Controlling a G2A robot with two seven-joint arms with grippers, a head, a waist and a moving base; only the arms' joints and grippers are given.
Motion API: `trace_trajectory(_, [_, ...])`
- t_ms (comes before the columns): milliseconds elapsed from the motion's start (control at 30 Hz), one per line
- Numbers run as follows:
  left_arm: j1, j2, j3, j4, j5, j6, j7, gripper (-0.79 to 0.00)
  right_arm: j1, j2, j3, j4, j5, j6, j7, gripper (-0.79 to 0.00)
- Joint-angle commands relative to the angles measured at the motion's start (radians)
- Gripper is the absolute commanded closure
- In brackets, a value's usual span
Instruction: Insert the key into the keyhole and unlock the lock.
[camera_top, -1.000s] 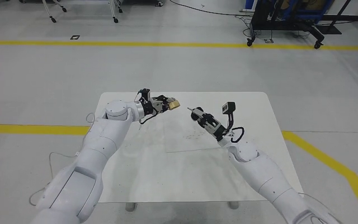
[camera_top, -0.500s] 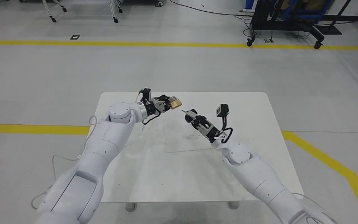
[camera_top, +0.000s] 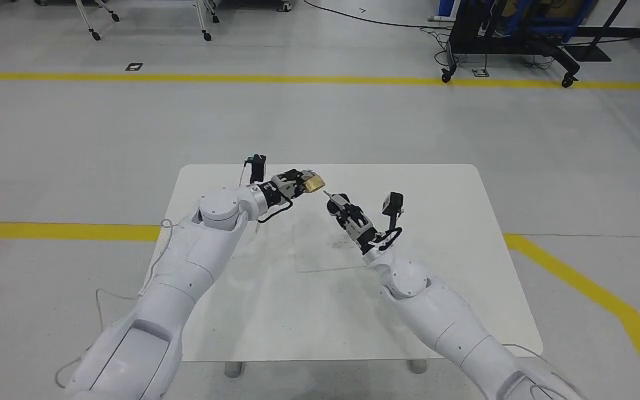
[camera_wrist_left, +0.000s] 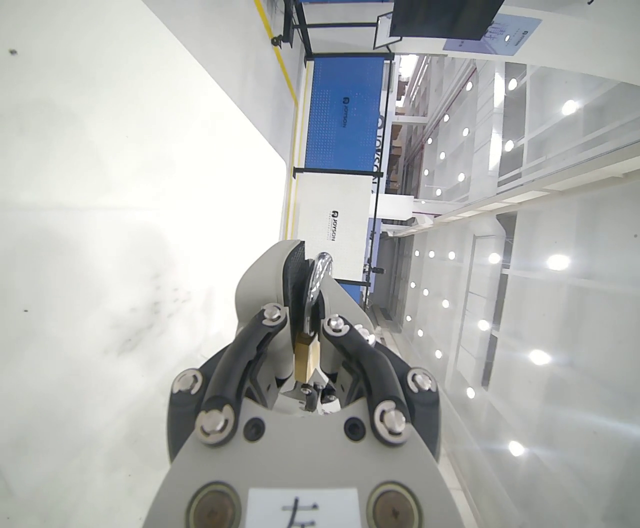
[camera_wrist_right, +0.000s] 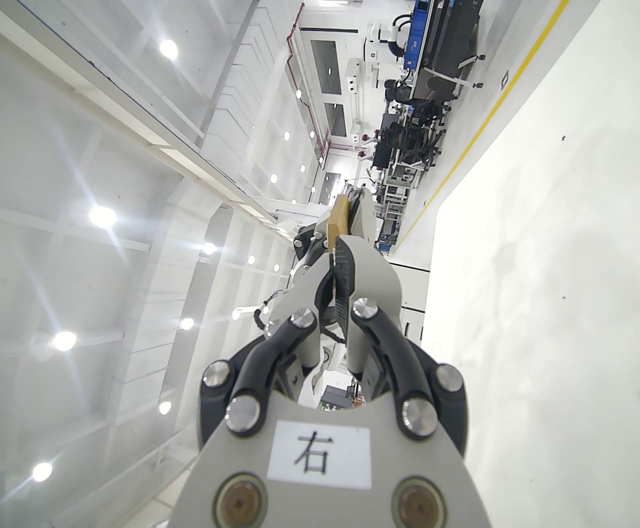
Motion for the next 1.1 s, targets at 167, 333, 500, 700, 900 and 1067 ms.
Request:
trace_trajectory(167, [0.029, 0.006, -0.008, -0.057, 0.061, 0.016, 0.054, 0.0, 0.002, -0.019, 0.005, 0.029, -0.002, -0.006, 0.015, 0.0])
trace_trajectory(333, [0.044, 0.008, -0.017, -0.082, 0.077, 0.026, 0.058, 0.0, -0.001, -0.028, 0.017, 0.041, -0.003, -0.008, 0.028, 0.0])
trace_trajectory(500, [0.049, 0.009, -0.025, -0.09, 0.078, 0.04, 0.041, 0.0, -0.001, -0.037, 0.027, 0.047, 0.001, -0.003, 0.047, 0.0])
trace_trajectory(700, [0.053, 0.008, -0.031, -0.096, 0.087, 0.047, 0.037, 0.0, 0.003, -0.05, 0.034, 0.058, -0.008, 0.011, 0.054, 0.0])
trace_trajectory(900, [0.056, 0.006, -0.031, -0.1, 0.105, 0.048, 0.045, 0.0, 0.003, -0.061, 0.047, 0.069, -0.028, 0.01, 0.035, 0.0])
trace_trajectory(1067, [0.059, 0.003, -0.032, -0.103, 0.11, 0.05, 0.05, 0.0, -0.005, -0.072, 0.044, 0.065, -0.097, 0.011, -0.035, 0.0])
